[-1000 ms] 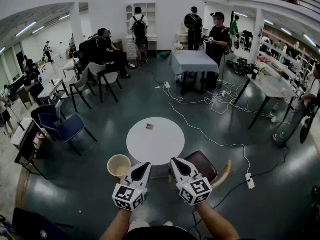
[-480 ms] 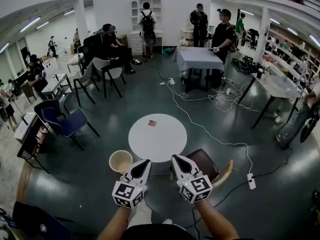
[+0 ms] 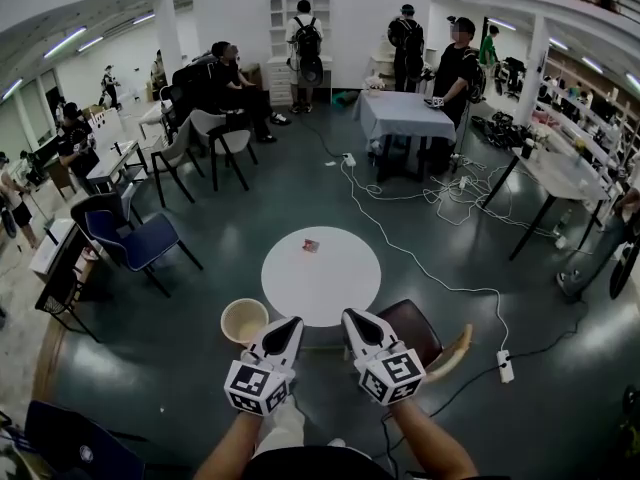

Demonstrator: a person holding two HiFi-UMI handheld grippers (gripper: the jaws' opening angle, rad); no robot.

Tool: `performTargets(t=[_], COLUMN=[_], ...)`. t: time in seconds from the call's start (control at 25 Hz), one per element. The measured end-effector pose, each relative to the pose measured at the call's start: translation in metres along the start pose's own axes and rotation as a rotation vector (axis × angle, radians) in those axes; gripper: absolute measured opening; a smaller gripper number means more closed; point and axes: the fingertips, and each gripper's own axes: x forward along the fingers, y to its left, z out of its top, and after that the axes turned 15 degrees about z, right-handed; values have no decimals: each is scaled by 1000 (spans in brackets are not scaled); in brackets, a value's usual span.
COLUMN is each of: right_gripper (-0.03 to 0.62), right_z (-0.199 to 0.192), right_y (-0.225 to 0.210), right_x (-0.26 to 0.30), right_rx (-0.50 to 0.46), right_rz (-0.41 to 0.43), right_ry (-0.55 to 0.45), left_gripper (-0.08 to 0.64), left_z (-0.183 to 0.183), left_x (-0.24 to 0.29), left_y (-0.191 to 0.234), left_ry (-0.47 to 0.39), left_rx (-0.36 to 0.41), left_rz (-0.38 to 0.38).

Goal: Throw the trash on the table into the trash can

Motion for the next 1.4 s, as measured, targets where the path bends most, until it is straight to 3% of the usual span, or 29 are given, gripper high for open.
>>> performTargets(t=[0.32, 0.68, 1.08, 1.4], right_gripper=[17, 17, 17, 17], right_z=[6, 11, 25, 21], right_y=[-25, -82, -148, -175], right_x=[38, 101, 174, 234], right_rx=[-4, -4, -27, -35], right_rz=[-10, -42, -121, -168], right_ry=[-3, 6, 8, 42], left_gripper=[6, 6, 6, 6], left_z=[4, 5, 12, 16], left_x=[35, 109, 197, 238], left_y=[30, 77, 135, 187], left_ry=[5, 30, 62, 71], left_rx=[-30, -33, -16, -18], left_rz=[-4, -22, -91, -140])
